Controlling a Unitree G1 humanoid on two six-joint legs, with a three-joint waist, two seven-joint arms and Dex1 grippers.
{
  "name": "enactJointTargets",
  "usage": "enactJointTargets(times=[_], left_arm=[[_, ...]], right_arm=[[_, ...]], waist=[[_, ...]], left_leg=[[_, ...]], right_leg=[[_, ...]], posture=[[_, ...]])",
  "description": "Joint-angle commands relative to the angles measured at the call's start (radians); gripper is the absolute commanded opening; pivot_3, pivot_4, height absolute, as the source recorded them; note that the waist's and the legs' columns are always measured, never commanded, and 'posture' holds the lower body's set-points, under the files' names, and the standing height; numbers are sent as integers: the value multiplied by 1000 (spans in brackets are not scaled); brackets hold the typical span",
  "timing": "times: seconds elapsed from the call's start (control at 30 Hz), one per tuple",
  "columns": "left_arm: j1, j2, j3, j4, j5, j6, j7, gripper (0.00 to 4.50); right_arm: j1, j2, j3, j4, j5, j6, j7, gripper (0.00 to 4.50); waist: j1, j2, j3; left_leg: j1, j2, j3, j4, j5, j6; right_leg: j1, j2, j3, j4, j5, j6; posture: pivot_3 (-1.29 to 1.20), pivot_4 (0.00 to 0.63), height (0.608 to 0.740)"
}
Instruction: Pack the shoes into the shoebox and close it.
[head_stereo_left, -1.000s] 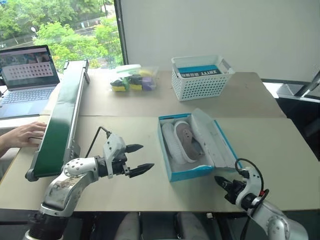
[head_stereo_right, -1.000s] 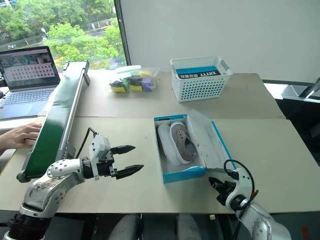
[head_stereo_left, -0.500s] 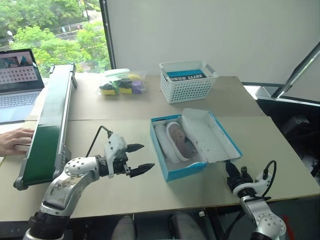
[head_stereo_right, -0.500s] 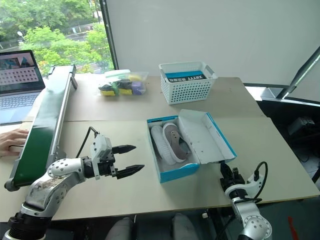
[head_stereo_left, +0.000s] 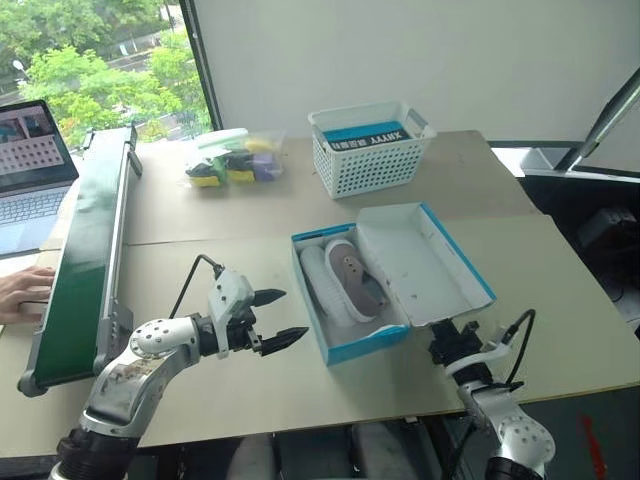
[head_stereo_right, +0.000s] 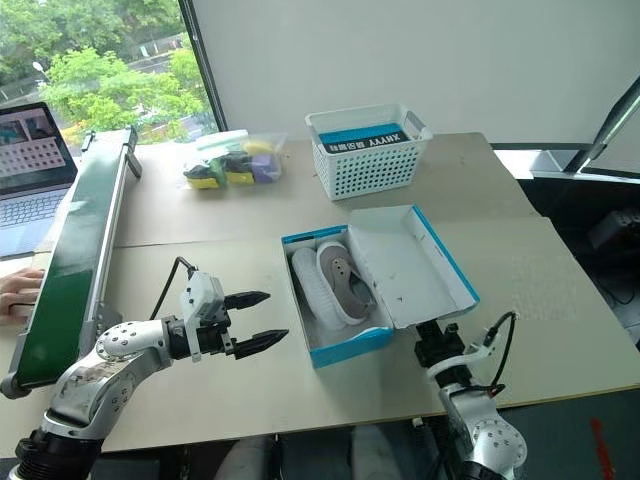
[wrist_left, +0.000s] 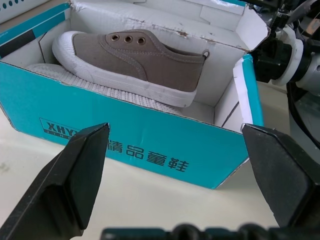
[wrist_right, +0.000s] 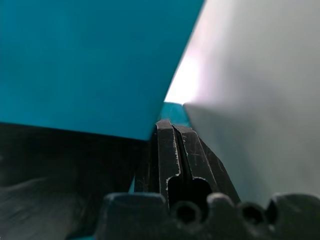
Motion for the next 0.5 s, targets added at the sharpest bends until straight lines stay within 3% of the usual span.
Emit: enactJointTargets(times=[0.03,0.37,0.5], left_arm=[[8,2,7,-37,4,-15,8,4500],[31,3,19,-72,-8,0,32,4500],[38,6,26,-82,-11,7,38,4500]], right_arm=[[3,-26,23,-102,93,14,47,34],[38,-41,97,-283,242,-9,141,34],[8,-127,260,-389,172,52,150,34]], waist=[[5,3,2],[18,6,4],[17,8,5]], left_leg=[[0,0,0,0,-1,1],[-1,0,0,5,-1,1],[0,0,0,6,-1,1]], right_leg=[[0,0,0,0,0,-1],[1,0,0,1,-4,7],[2,1,0,1,-4,7]], posture=[[0,150,738],[0,150,738],[0,150,738]])
